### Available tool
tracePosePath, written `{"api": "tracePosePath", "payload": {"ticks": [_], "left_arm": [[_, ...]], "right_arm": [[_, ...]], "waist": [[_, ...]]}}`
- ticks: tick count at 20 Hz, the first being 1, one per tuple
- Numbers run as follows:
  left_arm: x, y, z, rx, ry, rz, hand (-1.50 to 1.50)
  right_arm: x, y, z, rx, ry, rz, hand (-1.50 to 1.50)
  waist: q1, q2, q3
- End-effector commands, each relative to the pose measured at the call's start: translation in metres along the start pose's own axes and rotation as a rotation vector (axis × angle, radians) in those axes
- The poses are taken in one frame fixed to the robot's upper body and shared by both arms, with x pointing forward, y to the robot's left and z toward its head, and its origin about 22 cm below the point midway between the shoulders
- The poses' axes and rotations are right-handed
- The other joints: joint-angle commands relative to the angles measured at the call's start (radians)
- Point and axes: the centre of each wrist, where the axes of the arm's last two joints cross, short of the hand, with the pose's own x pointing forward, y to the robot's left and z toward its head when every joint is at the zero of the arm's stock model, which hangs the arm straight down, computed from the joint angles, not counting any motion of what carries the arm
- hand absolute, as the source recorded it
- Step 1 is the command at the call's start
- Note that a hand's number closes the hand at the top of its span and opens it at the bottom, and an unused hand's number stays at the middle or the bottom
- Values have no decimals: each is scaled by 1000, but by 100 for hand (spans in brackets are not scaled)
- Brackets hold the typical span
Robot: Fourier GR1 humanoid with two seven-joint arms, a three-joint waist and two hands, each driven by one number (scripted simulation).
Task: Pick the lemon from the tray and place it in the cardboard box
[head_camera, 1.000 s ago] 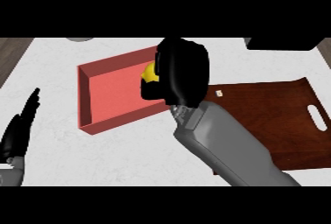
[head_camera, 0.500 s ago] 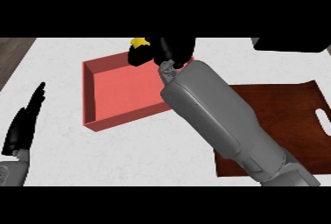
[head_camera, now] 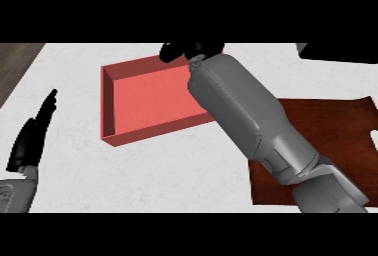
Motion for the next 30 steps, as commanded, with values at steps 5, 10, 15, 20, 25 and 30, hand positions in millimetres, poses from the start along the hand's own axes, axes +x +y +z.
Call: {"api": "tracePosePath", "payload": {"ticks": [5, 10, 15, 20, 25, 30], "left_arm": [[14, -22, -5, -25, -43, 5, 0], [22, -7, -15, -15, -43, -1, 0], [21, -9, -18, -12, -26, 10, 0], [-3, -4, -4, -3, 9, 0, 0], [-17, 10, 11, 27, 50, -4, 0], [-14, 0, 5, 65, 66, 3, 0]], "right_arm": [[-21, 10, -18, 39, 194, -134, -150], [-33, 18, -19, -4, 145, -184, -150], [-34, 21, -17, -125, 29, -250, -150], [-18, 6, -21, -242, 23, -411, -150], [-38, 6, -22, -269, -5, -532, -150], [-46, 12, -2, -257, 12, -595, -150]], "waist": [[32, 14, 0], [40, 15, 1], [28, 12, 1], [-5, -3, 1], [-47, -18, 3], [-93, -32, 2]]}}
